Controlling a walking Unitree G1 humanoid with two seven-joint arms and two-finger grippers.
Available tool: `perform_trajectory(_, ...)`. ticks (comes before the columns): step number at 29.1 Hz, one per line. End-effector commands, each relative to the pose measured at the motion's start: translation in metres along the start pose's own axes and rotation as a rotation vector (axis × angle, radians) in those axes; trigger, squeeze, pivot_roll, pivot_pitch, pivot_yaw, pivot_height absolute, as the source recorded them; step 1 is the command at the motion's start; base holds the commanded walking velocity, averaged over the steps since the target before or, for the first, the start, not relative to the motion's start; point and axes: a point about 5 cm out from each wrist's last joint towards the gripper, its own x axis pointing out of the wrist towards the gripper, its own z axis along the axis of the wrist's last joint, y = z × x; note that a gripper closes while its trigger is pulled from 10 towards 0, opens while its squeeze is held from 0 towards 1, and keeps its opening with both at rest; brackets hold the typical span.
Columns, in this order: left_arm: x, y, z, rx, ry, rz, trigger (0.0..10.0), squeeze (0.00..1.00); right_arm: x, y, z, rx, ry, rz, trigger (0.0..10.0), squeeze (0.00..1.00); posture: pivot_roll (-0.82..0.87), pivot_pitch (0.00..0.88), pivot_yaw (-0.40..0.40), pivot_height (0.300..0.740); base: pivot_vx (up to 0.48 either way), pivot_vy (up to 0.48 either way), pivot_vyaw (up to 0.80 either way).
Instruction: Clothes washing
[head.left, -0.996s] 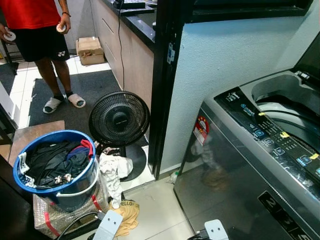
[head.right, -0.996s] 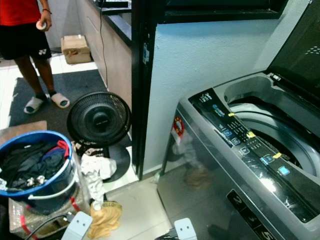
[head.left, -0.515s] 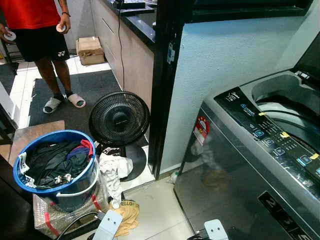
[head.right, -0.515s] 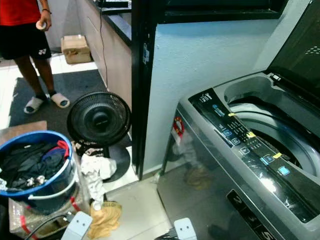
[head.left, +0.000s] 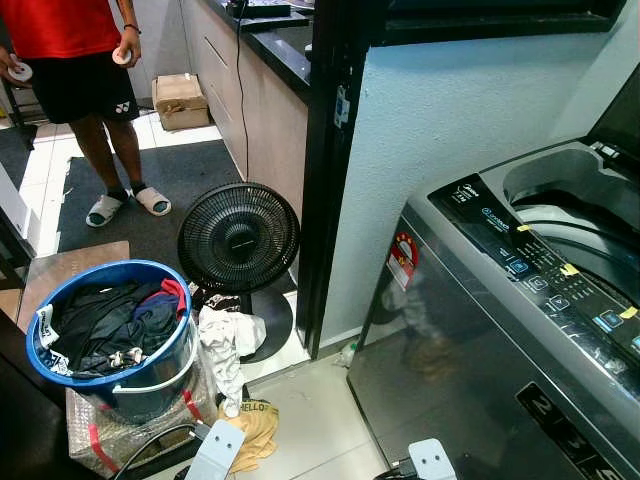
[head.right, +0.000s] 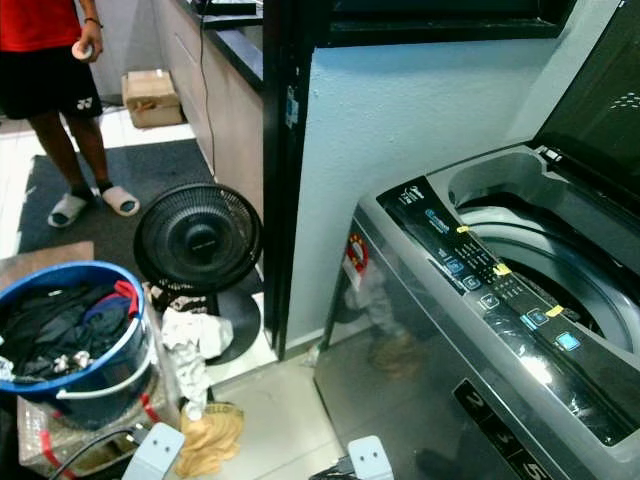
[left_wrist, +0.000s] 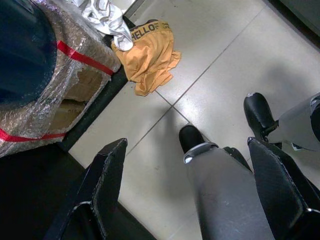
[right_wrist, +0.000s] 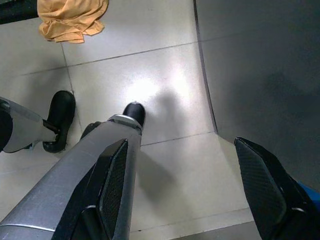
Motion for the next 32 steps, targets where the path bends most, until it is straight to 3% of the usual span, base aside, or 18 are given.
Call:
perform_trajectory(1, -0.0007, -0.0031, -0.0036, -0.003, 0.01, -0.011, 10.0, 0.0, -0.0013, 0.0007, -0.0054, 0.012, 0.012, 0.003, 10.0, 0.0, 0.04, 0.0, -0.016, 0.74, 0.0, 0.0, 0.0)
perform_trajectory(13, -0.0009, -0.0031, -0.0041, -0.003, 0.011, -0.011, 10.0, 0.0, -0.0015, 0.0015, -0.0064, 0.013, 0.015, 0.005, 10.0, 0.0, 0.04, 0.0, -0.017, 0.74, 0.0, 0.0, 0.0)
perform_trajectory(32, -0.001, -0.0032, -0.0049, -0.001, 0.014, -0.009, 10.0, 0.0, -0.0011, 0.0015, -0.0053, -0.039, 0.02, 0.015, 10.0, 0.0, 0.04, 0.0, -0.017, 0.74, -0.322, 0.0, 0.08)
